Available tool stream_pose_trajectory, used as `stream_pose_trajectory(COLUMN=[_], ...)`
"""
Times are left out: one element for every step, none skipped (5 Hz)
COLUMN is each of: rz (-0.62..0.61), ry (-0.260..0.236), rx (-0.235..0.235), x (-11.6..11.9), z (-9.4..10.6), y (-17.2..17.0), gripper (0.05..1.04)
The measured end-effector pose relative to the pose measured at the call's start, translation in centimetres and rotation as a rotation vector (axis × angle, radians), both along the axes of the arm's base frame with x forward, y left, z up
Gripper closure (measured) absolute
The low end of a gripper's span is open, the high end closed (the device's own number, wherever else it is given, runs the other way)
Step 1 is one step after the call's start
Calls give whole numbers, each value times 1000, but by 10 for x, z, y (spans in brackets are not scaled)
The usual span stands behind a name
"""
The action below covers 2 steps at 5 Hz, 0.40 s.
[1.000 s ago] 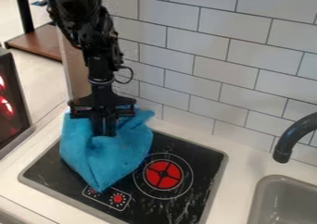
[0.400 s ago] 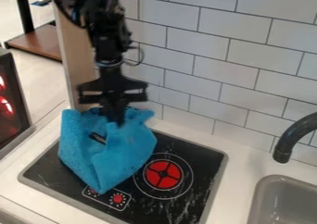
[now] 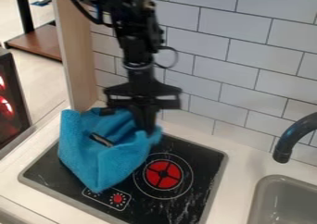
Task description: Unfold the cloth from center to bottom right
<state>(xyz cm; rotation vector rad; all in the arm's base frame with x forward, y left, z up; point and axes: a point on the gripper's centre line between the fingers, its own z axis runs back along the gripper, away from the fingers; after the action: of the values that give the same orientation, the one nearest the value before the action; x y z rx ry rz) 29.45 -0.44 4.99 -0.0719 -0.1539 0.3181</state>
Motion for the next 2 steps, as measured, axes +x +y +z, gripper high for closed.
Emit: stream_pose_trajectory(rz=[-72,-147], ry=[7,-1], rx=[-16,-8], x=[-10,-20], z=[-4,-13], y=[-28,-51], gripper=[1034,1034])
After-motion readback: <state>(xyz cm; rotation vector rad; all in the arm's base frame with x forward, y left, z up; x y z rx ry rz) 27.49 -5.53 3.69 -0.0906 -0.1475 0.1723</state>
